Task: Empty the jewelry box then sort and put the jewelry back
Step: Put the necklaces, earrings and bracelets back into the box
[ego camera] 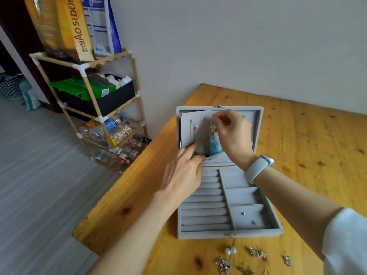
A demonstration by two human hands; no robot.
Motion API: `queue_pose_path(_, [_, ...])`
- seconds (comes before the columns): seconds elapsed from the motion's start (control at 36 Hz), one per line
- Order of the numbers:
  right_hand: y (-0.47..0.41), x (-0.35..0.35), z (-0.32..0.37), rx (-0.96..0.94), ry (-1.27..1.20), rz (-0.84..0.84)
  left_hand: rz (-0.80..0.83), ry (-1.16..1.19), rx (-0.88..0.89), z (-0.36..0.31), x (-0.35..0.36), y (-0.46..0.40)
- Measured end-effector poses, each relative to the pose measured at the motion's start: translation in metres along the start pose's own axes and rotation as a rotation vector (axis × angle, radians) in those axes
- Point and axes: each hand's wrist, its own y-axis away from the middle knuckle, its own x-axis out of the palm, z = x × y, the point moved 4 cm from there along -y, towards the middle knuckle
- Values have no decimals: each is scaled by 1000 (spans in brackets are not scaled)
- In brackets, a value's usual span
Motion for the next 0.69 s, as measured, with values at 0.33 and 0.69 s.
queue_pose_path(0.33, [-3,13,-4,26,99,-165,-42,-5,38,-3,-2,2])
queue_pose_path(0.69, [16,22,-18,-186,160,-174,-29,-41,27,-3,-1,1])
